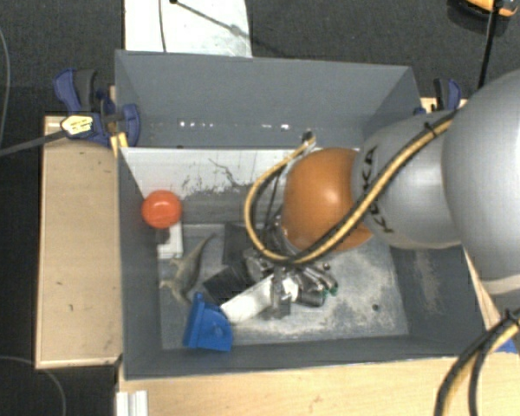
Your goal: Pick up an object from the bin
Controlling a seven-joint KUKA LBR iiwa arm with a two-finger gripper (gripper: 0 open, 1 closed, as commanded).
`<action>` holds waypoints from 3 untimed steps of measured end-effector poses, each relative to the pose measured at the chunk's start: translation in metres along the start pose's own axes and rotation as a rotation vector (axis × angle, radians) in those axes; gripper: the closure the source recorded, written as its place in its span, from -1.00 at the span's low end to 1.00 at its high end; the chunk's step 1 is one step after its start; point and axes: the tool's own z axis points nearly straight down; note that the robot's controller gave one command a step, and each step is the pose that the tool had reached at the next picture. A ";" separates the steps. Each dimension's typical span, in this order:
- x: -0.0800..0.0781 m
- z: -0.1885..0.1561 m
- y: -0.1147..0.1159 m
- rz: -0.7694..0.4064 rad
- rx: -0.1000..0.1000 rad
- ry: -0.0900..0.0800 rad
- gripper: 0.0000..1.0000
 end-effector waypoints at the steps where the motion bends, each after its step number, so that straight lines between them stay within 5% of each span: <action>1: 0.001 -0.003 0.000 0.000 0.000 0.001 1.00; 3: 0.000 -0.038 0.000 0.002 -0.001 0.000 1.00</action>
Offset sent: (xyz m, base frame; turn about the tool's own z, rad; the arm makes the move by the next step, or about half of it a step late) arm 0.0000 0.0001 0.0371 0.0000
